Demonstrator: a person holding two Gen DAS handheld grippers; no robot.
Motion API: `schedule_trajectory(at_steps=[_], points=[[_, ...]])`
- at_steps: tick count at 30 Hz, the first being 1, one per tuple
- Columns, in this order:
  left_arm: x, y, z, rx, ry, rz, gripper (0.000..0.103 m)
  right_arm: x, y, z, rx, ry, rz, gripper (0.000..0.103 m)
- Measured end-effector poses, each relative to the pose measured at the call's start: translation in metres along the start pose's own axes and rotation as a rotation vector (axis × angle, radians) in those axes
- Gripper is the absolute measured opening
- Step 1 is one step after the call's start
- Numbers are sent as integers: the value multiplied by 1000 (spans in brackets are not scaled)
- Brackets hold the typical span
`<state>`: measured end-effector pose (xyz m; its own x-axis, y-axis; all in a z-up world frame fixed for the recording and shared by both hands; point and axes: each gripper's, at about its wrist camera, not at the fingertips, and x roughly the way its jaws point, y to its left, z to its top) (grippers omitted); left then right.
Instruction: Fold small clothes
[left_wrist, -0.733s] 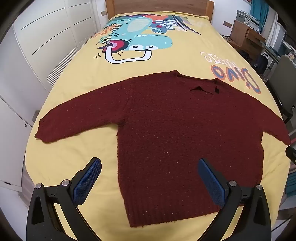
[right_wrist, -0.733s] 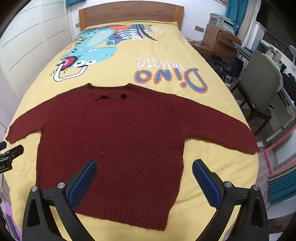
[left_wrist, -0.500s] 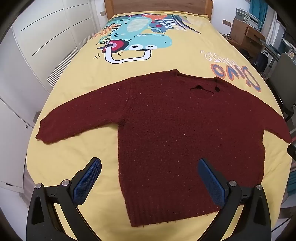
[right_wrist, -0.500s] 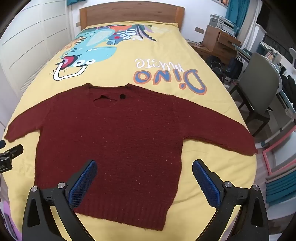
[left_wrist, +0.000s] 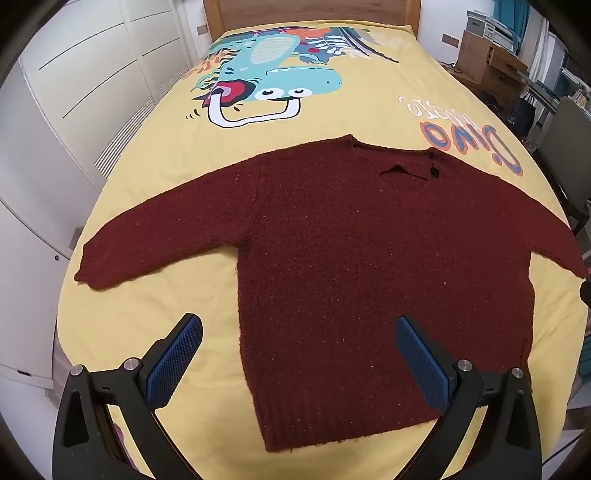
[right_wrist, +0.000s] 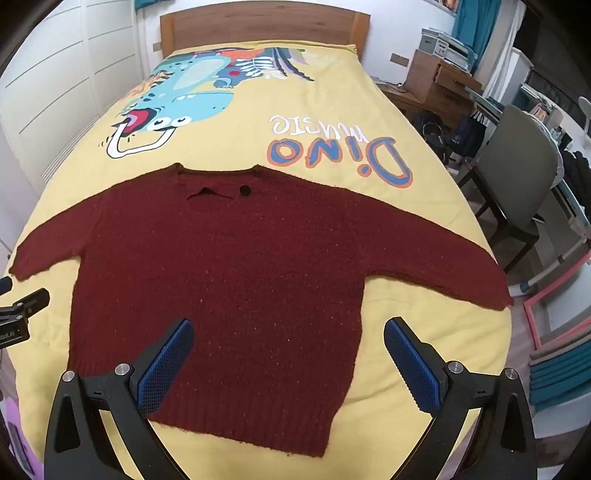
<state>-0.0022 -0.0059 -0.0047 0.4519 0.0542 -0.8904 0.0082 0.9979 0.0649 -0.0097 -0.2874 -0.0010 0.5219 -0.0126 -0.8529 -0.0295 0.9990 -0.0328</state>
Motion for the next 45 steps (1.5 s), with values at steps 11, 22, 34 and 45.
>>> schedule_trajectory(at_steps=[11, 22, 34, 45], points=[[0, 1, -1, 12, 5, 9, 102, 0, 0, -2, -15, 8, 5, 102], [-2, 0, 1, 8, 9, 3, 102, -2, 3, -1, -24, 13, 4, 102], [0, 1, -1, 12, 12, 8, 102, -2, 5, -1, -42, 25, 11, 102], [4, -1, -2, 29, 26, 11, 102, -1, 2, 0, -38, 31, 10, 102]])
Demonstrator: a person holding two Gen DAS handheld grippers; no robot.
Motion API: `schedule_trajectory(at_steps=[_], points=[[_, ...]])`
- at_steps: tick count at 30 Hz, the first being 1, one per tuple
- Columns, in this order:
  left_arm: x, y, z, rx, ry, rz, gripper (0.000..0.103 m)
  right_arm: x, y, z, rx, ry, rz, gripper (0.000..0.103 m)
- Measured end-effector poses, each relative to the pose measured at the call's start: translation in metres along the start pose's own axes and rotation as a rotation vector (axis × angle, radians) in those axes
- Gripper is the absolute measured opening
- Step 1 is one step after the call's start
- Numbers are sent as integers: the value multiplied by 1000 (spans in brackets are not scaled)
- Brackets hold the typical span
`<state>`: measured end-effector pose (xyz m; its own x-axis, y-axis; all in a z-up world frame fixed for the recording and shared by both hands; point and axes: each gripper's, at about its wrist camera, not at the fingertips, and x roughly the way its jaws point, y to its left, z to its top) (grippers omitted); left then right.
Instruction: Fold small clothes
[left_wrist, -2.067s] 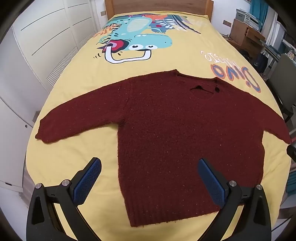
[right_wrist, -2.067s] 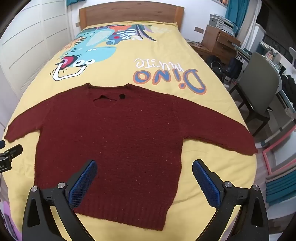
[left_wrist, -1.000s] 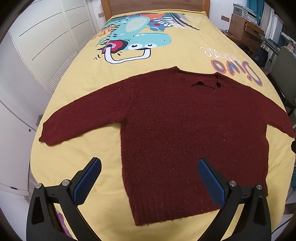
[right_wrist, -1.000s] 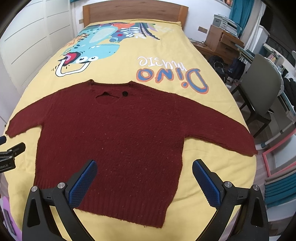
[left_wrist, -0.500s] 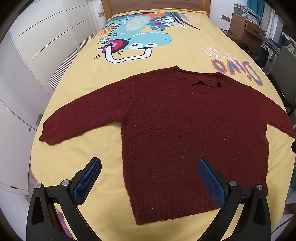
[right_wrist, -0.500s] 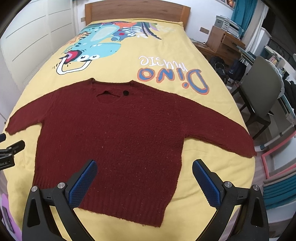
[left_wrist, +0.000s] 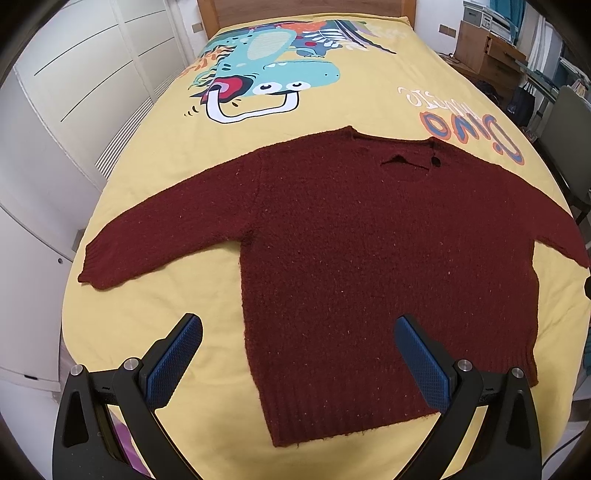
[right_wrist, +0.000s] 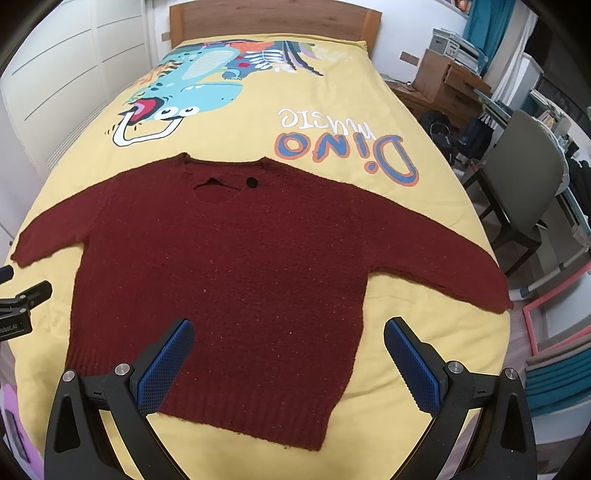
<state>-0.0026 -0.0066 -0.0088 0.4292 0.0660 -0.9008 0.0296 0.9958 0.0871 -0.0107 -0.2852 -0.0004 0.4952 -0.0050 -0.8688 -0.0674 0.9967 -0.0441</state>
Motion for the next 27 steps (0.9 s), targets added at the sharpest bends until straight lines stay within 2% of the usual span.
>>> schedule_trajectory(at_steps=[27], points=[[6, -3, -1, 9, 13, -7, 102, 2, -5, -1, 7, 13, -4, 102]])
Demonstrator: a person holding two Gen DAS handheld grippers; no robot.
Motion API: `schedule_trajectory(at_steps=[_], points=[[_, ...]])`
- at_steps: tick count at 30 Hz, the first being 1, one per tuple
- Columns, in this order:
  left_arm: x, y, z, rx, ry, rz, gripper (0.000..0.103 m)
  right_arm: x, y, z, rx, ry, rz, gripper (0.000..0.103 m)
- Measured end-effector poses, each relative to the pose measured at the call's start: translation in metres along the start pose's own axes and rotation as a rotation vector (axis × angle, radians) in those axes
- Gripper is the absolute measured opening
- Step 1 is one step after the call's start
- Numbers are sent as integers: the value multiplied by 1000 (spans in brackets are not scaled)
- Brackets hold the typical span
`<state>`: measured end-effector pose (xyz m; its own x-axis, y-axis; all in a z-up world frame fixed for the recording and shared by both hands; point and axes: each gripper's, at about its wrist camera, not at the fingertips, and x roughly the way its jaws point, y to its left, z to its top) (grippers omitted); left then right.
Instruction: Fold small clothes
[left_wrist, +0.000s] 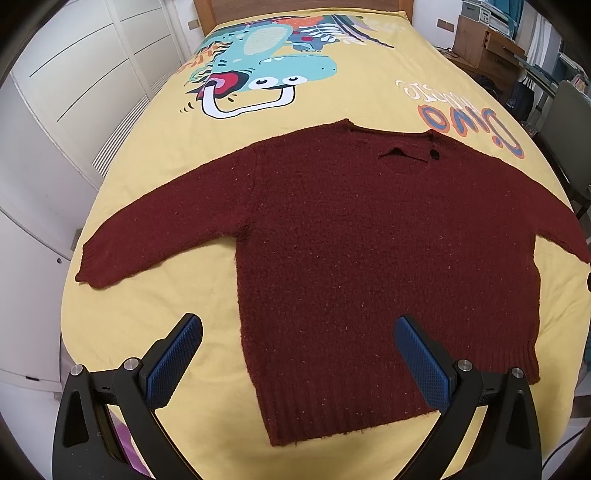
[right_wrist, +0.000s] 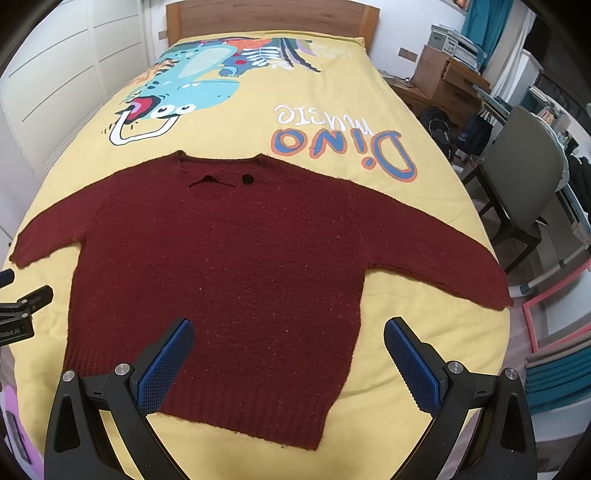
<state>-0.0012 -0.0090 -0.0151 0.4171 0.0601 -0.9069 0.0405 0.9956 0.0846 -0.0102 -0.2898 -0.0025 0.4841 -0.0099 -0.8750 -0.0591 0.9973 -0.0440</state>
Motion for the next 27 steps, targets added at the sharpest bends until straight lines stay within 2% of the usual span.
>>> schedule_trajectory(at_steps=[8, 14, 18, 23, 27], points=[[7, -3, 8, 26, -14, 0, 102, 12, -13, 2, 31, 9, 11, 102], [26, 0, 26, 29, -15, -35, 102, 39, -63, 12, 118, -18, 2, 102], [39, -1, 39, 46, -12, -15, 102, 72, -125, 19, 210, -37, -40, 102], [58, -3, 51, 55, 15, -9, 102, 129, -229, 16, 469, 31, -85, 102], [74, 0, 57, 27, 42, -9, 102, 168, -299, 5, 602, 90, -159, 102]])
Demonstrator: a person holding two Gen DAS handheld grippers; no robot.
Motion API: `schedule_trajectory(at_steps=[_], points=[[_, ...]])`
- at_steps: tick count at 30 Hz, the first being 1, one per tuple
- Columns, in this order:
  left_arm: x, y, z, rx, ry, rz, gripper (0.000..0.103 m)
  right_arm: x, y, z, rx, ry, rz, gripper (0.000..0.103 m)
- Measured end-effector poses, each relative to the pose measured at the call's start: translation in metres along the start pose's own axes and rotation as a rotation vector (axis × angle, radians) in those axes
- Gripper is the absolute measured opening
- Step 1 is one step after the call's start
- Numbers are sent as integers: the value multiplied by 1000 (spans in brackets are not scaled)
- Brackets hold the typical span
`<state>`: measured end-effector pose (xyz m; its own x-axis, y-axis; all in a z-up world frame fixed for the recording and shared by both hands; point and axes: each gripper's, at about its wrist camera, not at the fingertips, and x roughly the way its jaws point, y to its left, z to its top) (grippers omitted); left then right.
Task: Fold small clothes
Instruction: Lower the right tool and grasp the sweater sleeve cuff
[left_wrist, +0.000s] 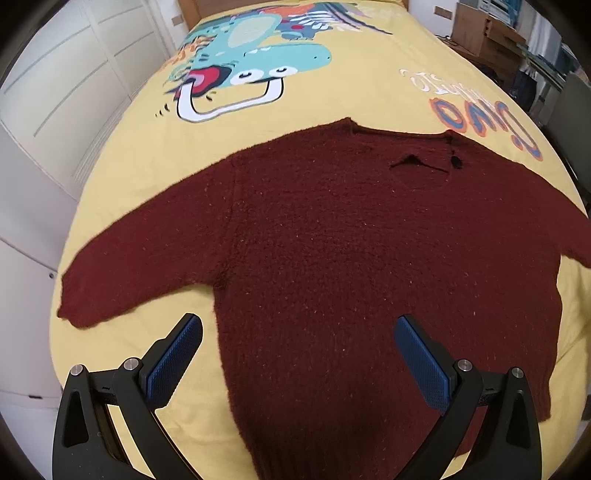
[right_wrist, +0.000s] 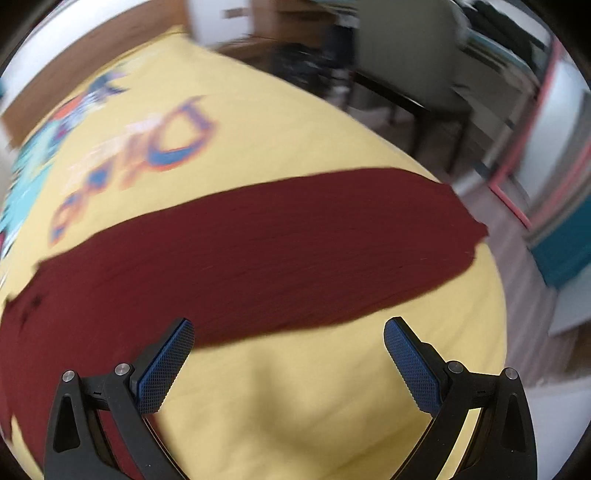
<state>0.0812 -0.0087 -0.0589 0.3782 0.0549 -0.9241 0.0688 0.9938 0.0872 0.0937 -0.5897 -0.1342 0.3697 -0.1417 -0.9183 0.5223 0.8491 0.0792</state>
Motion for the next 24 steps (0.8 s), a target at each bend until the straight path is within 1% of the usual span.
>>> schedule_trajectory(at_steps=[1, 2, 4, 5, 6, 7, 10, 12, 16, 17, 18, 19, 20, 21, 22, 23, 24], points=[[4, 1, 1, -7, 9, 9, 102, 8, -11, 3, 31, 12, -3, 102], [6, 2, 2, -12, 14, 16, 102, 22, -31, 9, 99, 41, 3, 102], [13, 5, 4, -26, 30, 24, 102, 38, -52, 13, 174, 68, 5, 102], [15, 6, 5, -32, 34, 21, 102, 46, -66, 14, 216, 72, -17, 102], [17, 7, 5, -30, 39, 20, 102, 50, -72, 16, 229, 74, -36, 102], [20, 7, 6, -14, 46, 34, 102, 55, -80, 18, 242, 74, -52, 102], [25, 3, 6, 14, 51, 65, 102, 68, -100, 25, 296, 81, -23, 102], [28, 3, 5, 7, 52, 52, 102, 76, -105, 32, 317, 96, -18, 102], [32, 3, 3, 8, 59, 43, 102, 84, -109, 50, 305, 80, -4, 101], [32, 2, 3, 8, 62, 42, 102, 86, -109, 52, 305, 83, -6, 96], [32, 2, 2, 7, 65, 39, 102, 86, -111, 53, 310, 87, -6, 84], [34, 4, 1, 5, 69, 35, 102, 87, -114, 56, 323, 94, -4, 76], [34, 4, 1, 3, 73, 34, 102, 85, -114, 53, 330, 98, -3, 56], [35, 5, 0, -2, 77, 31, 102, 84, -117, 54, 344, 102, 19, 38], [36, 7, 0, -10, 80, 30, 102, 82, -119, 56, 358, 107, 65, 29], [37, 8, -1, -18, 83, 29, 102, 83, -122, 60, 364, 111, 87, 20], [39, 11, -1, -30, 89, 24, 102, 79, -121, 63, 363, 111, 96, 17]])
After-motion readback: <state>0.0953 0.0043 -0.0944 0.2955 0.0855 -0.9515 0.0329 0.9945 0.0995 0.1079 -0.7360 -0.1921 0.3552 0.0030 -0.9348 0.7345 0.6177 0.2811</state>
